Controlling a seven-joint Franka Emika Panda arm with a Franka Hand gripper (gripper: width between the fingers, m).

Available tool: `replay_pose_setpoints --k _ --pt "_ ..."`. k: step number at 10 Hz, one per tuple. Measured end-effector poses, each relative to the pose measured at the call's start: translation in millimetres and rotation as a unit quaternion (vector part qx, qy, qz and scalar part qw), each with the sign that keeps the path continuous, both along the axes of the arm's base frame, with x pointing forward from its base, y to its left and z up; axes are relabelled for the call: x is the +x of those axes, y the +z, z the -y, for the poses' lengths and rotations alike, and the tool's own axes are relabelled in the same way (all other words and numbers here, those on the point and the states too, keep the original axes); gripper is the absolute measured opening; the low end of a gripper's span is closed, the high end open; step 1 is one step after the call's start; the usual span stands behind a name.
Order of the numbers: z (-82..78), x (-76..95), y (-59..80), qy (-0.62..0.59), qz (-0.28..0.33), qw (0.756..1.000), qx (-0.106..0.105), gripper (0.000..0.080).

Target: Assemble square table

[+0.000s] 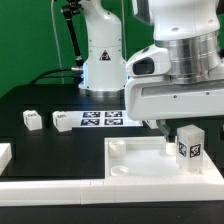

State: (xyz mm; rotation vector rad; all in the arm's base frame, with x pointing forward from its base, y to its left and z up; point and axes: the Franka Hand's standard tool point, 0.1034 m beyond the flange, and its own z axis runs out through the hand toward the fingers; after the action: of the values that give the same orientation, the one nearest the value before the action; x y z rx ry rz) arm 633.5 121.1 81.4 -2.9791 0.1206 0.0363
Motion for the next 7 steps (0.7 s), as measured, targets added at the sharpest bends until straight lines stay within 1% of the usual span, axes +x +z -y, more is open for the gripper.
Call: replay_pose_setpoints --k 1,3,4,5,6,7 --pt "1.6 0.8 0.6 0.061 0.011 0.998 -0.004 0.0649" --pt "2.4 1.5 0.1 0.151 0.027 0.988 -0.004 0.0649" --pt "1.6 1.2 -0.3 0.144 0.026 0.989 -0.002 0.0528" --pt "1.3 1.0 -0.5 0.134 0.024 0.991 -0.002 0.0528" --pt "1.1 0.9 -0.7 0.13 0.023 0.991 -0.002 0.039" --pt "4.0 1.3 -1.1 0.097 0.018 0.995 -0.004 0.0301"
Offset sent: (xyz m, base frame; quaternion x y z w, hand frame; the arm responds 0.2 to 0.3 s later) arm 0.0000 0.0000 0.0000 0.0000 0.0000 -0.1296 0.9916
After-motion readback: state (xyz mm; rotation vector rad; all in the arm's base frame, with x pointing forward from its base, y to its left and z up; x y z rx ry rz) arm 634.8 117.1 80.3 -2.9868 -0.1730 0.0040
